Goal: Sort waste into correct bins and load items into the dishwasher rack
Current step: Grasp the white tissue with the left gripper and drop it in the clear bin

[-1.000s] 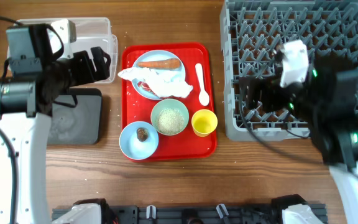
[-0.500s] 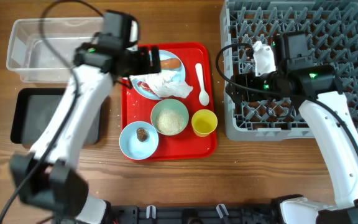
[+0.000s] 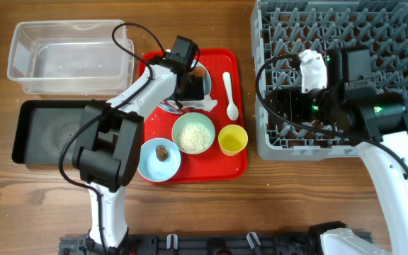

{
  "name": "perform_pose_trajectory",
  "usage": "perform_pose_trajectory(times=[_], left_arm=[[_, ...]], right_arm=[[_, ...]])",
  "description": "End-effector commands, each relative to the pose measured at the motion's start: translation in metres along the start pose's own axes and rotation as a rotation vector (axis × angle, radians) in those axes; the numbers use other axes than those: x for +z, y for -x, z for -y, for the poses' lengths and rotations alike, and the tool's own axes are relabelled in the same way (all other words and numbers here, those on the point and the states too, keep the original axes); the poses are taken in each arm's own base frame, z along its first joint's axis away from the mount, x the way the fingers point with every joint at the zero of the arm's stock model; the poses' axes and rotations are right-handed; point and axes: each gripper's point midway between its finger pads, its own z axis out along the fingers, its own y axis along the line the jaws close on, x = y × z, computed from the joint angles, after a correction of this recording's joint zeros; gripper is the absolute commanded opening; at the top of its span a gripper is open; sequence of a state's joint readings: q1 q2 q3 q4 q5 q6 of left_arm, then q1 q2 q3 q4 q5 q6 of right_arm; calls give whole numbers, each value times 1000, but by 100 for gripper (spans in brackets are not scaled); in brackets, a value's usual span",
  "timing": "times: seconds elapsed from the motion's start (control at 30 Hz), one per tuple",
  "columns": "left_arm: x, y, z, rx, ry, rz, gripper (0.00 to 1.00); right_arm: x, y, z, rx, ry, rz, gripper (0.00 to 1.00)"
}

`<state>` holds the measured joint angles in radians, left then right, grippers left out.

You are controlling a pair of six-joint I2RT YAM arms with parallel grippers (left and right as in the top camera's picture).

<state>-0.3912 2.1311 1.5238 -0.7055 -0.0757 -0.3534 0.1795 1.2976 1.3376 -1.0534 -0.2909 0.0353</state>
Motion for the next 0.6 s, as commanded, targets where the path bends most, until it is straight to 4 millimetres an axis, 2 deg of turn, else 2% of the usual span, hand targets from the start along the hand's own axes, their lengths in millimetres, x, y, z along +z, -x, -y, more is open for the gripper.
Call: perform_pose_trajectory(times=[0.0,0.03,0.07,0.1,0.13,0.17,0.3,0.33,0.5,0.57], left_arm=[[28,-15,-7,14,41,-62,92],[30,-18,-8,15,45,-70,77],[31,-19,-8,15,46,-74,54],[31,-19,-9,15,46,-74,27],[31,-19,-8,15,46,-73,8],[31,-19,-8,15,46,-73,4],[16,-17,-9,16,54,-92,4],[5,-12,-8,16,53,-90,4],[-84,33,5,3,-7,45,4],[-108,43,6,-2,-27,92,4]], right_arm=[[-8,5,0,-14,-10,27,95],[-8,5,0,-14,-10,27,95],[-8,5,0,-14,-10,27,95],[-8,5,0,-14,-10,27,95],[-8,6,0,-14,-10,29,95],[-8,6,0,-14,-10,28,95],[-8,6,0,-15,-10,29,94],[-8,6,0,-15,-12,32,94],[-8,6,2,-15,-21,31,92],[-8,6,4,-13,-29,30,91]])
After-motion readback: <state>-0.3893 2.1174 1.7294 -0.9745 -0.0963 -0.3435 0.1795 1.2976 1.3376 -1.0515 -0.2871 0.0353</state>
